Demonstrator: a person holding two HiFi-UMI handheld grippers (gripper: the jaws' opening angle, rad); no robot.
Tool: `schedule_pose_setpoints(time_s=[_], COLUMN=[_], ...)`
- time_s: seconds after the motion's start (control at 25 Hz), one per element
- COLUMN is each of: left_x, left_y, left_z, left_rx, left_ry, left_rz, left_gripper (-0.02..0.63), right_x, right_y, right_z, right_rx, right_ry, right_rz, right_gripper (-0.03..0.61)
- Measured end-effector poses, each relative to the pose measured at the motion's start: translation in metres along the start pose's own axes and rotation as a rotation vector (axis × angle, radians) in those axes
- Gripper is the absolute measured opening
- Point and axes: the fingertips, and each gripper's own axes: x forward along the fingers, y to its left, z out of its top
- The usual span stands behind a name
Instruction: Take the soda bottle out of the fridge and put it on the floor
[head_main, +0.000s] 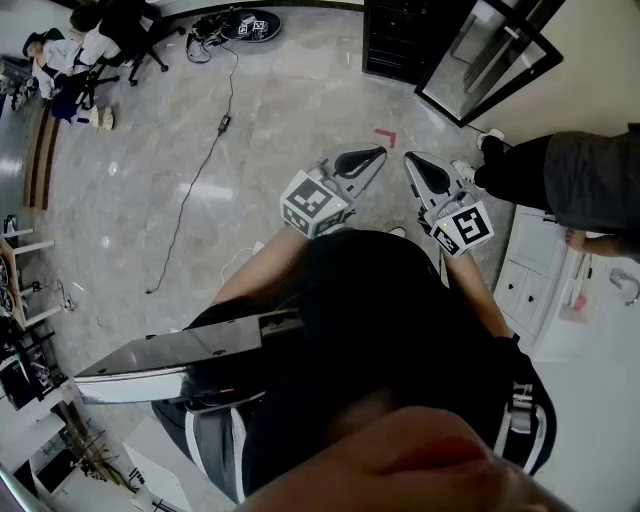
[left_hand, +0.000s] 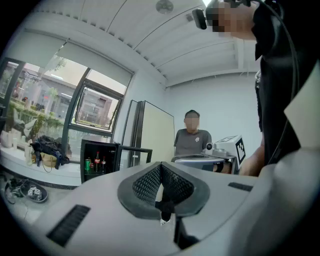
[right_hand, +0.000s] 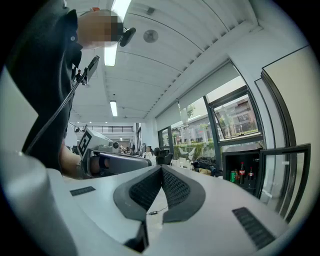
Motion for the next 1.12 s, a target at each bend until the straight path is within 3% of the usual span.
schedule_pose_setpoints(time_s=[0.52, 0.72, 1.12], left_x=[0.008, 0.013, 0.039], left_y=[-0.005, -0.016, -0.031], left_z=[0.001, 0.004, -0.003], left_rx=[0.019, 0.017, 0.043], left_ry=[-0.017, -0.046, -0.020], left_rz=[-0.004, -0.023, 0.031], left_gripper=[0.005, 0.005, 0.005], right_x=[-0.007, -0.017, -0.046], right_y=[-0.008, -0.008, -0.023], right_z=[0.002, 0.001, 0.005], right_rx=[-0.014, -0.031, -0.114], right_ry=[-0.018, -0.030, -0.032], right_rz=[-0.010, 0.043, 0.046], right_gripper=[0.012, 0.012, 0.012])
